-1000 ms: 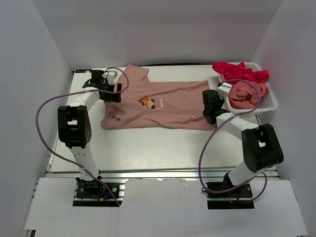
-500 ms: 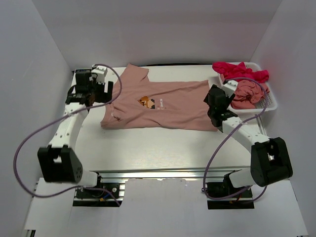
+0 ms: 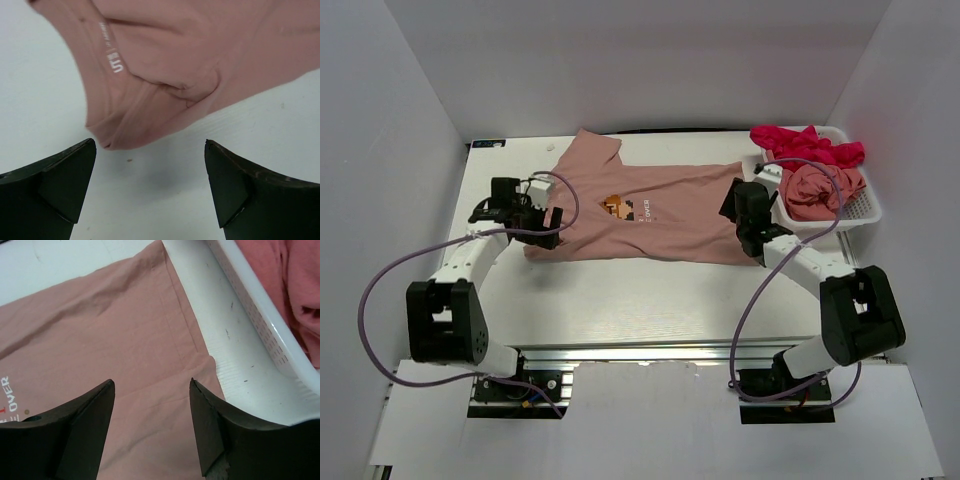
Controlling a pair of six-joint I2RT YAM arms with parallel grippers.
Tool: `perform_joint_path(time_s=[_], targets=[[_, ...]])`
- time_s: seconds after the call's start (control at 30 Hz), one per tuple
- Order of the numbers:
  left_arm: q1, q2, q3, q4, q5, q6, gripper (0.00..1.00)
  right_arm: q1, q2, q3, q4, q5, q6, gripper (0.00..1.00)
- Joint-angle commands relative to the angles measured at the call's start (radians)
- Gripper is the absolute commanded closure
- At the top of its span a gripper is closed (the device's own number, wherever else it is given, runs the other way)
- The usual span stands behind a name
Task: Fold and stack the t-shirts
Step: Fold the flattened tshirt in 1/3 of the way
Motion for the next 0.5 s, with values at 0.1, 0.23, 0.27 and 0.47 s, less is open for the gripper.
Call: perform_joint_path(time_s=[0.1, 0.23, 0.27, 0.47], targets=[[0.004, 0.036, -0.018, 0.064, 0.143, 0.058, 0.02, 0.001, 0.097, 0.078, 0.018, 0.006, -0.047, 0.37], [0.004, 0.065, -0.041, 0.082, 0.133, 0.090, 0.02, 0.004, 0.181, 0.152, -0.027, -0.022, -0.046, 0.42], [0.005, 0.074, -0.043, 0.082, 0.133, 0.094, 0.02, 0.006, 0.195, 0.161, -0.030, -0.028, -0.043, 0.42], [0.062, 0.136, -0.072, 0.096, 0.182, 0.149, 0.02, 0.008, 0.273, 0.215, -0.071, -0.103, -0.031, 0.42]])
